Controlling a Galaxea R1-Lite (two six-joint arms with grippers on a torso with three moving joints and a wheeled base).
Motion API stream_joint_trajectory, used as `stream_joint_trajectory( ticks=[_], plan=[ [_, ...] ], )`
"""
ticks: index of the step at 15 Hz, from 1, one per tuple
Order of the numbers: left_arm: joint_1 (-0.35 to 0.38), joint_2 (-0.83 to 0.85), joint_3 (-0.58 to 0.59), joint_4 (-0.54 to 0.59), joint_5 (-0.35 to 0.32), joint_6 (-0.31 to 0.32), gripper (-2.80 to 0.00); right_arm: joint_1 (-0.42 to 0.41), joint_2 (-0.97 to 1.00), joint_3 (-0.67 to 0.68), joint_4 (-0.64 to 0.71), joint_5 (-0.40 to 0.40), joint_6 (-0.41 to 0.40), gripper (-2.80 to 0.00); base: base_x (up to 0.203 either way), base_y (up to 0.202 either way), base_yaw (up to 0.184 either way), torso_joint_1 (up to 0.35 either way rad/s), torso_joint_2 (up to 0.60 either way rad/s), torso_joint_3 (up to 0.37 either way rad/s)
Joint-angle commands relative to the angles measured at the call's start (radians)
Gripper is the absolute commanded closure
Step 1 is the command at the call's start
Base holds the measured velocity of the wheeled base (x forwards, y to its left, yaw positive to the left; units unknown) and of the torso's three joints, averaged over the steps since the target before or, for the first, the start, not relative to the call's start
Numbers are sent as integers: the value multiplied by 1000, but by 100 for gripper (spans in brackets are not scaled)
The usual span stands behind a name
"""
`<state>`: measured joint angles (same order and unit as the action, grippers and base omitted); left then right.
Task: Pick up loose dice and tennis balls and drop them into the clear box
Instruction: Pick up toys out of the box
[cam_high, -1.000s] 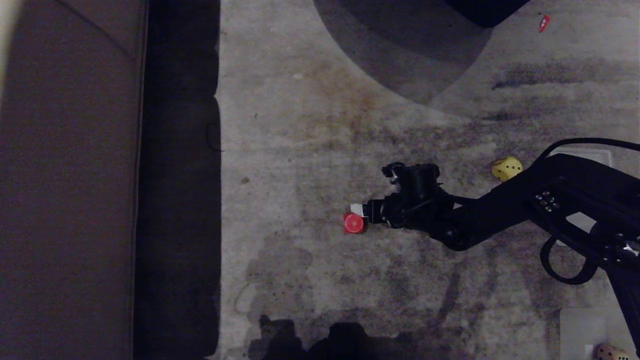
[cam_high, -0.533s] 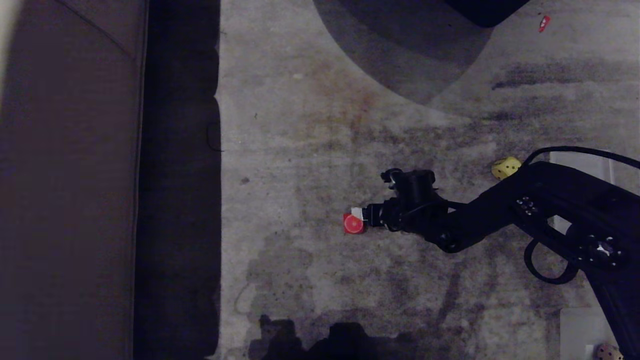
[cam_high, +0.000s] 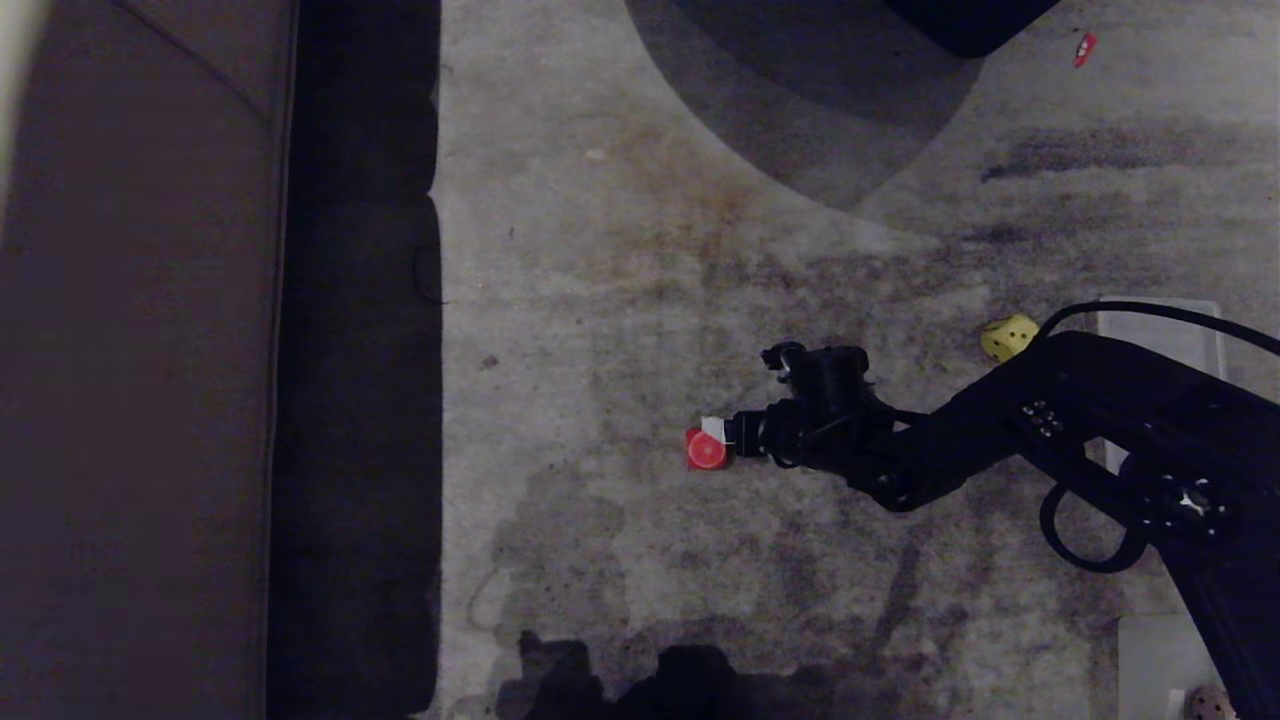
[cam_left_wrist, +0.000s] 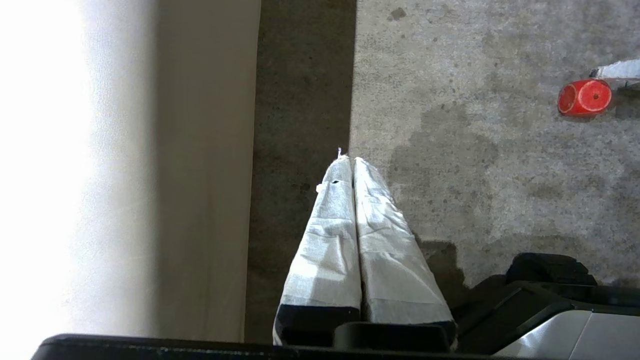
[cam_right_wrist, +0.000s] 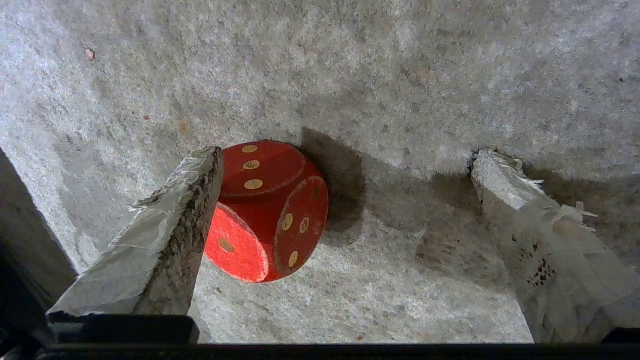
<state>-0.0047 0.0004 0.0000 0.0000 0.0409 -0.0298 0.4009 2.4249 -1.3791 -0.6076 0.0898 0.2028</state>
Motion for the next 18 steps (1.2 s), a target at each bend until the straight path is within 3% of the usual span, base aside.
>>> stream_joint_trajectory(
  ticks=[1, 18],
  plan=[
    [0, 1, 2, 0, 1, -1, 0, 1, 8, 0, -6, 1, 1, -280, 0, 0, 0, 0, 0, 0],
    [0, 0, 2, 0, 1, -1, 0, 50, -47, 40, 57, 2, 4, -280, 0, 0, 0, 0, 0, 0]
  ],
)
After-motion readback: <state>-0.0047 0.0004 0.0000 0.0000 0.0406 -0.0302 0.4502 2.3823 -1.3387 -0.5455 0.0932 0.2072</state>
